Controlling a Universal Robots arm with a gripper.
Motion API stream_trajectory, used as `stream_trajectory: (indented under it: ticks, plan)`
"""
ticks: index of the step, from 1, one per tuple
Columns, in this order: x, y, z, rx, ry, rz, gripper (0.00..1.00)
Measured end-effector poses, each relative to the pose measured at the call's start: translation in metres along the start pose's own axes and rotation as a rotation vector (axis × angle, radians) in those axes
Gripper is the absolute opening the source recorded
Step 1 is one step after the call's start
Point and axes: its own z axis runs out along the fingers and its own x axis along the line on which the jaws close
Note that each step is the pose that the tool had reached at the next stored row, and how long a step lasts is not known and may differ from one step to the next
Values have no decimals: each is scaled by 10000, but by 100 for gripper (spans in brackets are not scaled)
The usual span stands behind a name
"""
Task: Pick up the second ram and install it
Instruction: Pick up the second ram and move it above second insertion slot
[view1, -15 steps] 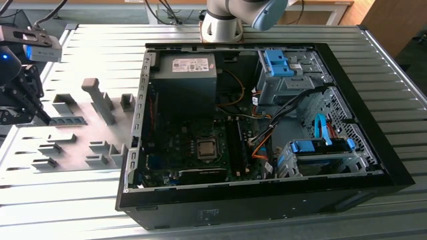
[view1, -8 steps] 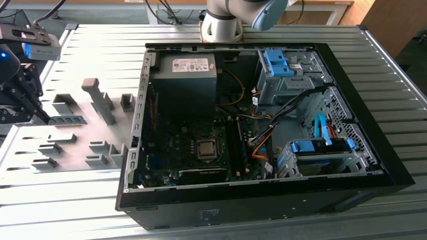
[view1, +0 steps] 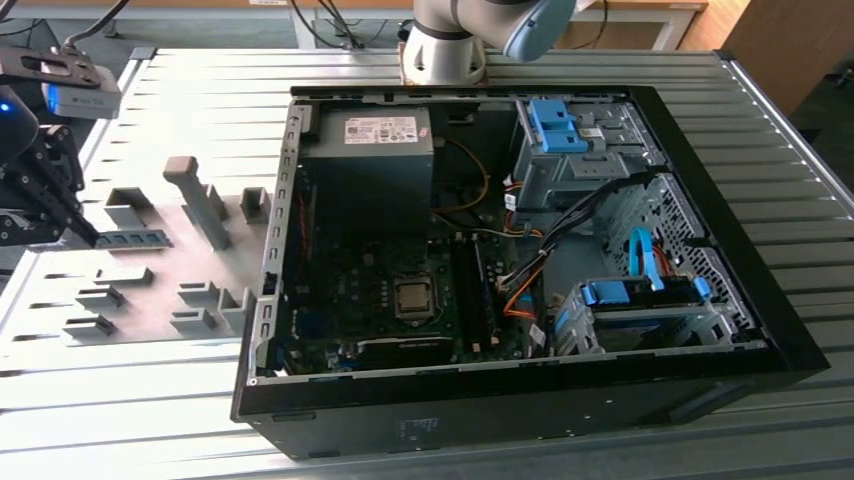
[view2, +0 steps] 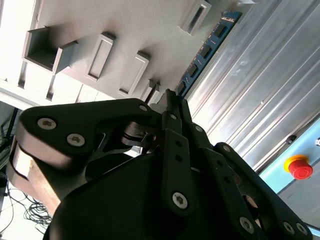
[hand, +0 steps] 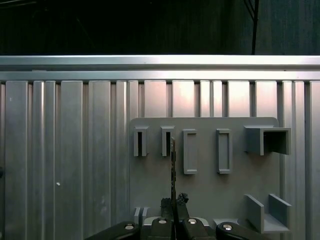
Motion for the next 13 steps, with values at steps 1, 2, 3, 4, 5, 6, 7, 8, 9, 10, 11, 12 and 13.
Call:
stream_trajectory:
  ticks: [1, 2, 3, 4, 5, 6, 7, 8, 9, 10, 11, 12, 13]
  plan:
    - [0, 0, -2, -1, 0, 0, 14]
    - [0, 0, -8, -3, 2, 0, 14]
    - [0, 0, -14, -3, 2, 0, 14]
    - [0, 0, -20, -1, 1, 0, 14]
    - [-1, 0, -32, -1, 0, 0, 14]
    - [-1, 0, -46, -1, 1, 0, 14]
    - [-1, 0, -64, -1, 1, -1, 14]
    - [-1, 0, -80, 0, 0, -1, 14]
    - [-1, 0, -97, 0, 1, 0, 14]
    - [-2, 0, -115, 0, 0, 0, 14]
    - [-2, 0, -137, 1, 0, 1, 14]
    - [-2, -1, -164, 0, 1, 1, 14]
    - [-3, -1, -196, -1, 1, 0, 14]
